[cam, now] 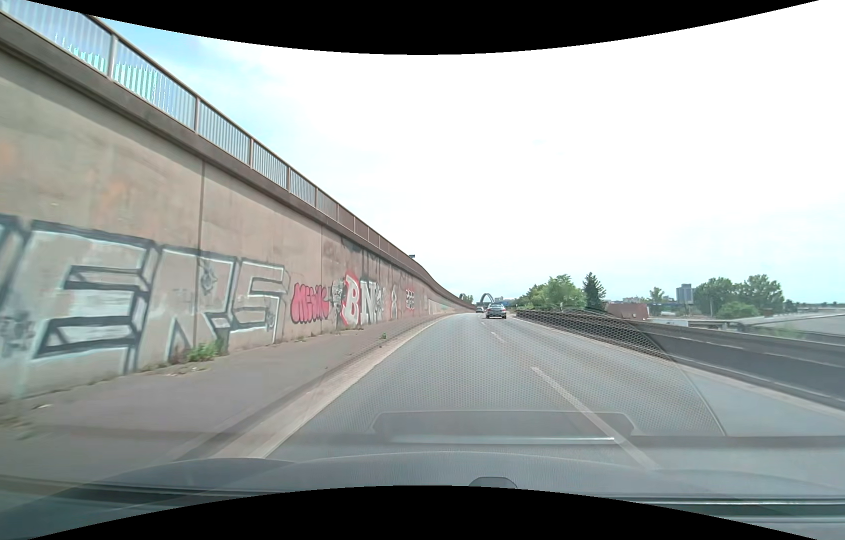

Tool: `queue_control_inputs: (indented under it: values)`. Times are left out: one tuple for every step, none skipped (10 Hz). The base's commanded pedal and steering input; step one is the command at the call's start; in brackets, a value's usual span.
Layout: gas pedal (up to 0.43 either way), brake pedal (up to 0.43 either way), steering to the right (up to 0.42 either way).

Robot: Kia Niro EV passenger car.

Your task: Follow the waypoints while adhering to traffic rules and regulations

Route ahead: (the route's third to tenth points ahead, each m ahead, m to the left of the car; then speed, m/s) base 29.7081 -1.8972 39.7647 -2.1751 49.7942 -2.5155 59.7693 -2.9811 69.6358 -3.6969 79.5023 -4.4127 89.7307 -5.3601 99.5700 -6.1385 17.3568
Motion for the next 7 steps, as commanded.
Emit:
queue_control_inputs:
  values:
    - [0.319,0.0,0.001]
    - [0.319,0.0,0.001]
    - [0.319,0.0,0.002]
    - [0.319,0.0,0.002]
    - [0.319,0.0,0.004]
    - [0.319,0.0,0.004]
    - [0.319,0.0,0.004]
